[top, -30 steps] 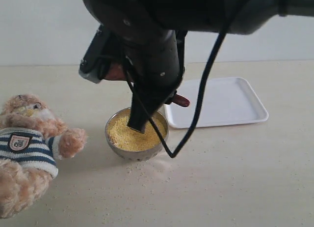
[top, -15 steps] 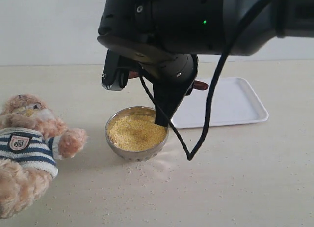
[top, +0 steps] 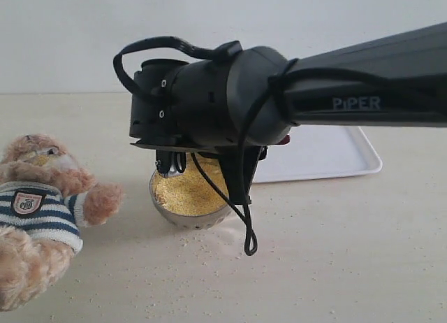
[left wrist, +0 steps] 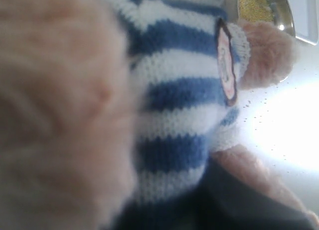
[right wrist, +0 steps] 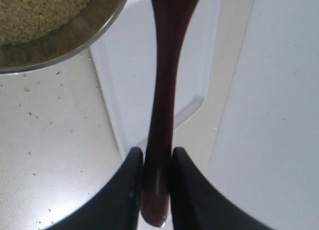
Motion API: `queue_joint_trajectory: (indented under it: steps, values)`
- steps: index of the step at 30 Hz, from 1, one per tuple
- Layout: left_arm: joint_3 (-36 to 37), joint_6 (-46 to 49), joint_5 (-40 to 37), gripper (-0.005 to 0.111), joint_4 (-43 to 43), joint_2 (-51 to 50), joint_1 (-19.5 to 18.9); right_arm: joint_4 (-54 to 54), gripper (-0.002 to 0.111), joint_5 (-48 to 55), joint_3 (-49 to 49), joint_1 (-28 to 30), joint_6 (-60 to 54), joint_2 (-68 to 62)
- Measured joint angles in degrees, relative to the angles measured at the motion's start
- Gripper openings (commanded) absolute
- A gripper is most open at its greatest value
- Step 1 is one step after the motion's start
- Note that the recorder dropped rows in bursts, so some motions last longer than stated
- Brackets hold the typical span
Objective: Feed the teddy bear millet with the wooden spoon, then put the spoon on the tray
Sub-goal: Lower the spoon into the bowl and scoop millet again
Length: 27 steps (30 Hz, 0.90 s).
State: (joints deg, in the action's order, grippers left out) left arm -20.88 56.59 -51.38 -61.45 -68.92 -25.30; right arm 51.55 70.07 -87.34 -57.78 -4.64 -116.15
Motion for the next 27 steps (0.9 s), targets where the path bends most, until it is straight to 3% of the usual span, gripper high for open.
queue_joint_trajectory:
  steps: [14,27]
  values:
    - [0.0,0.0,0.0,0.008,0.0,0.0,0.0,-0.2,0.000,-0.1,0.3,0.0,-0.2,-1.2]
    - [0.0,0.0,0.0,0.008,0.0,0.0,0.0,5.5,0.000,-0.2,8.1,0.0,0.1,-1.4]
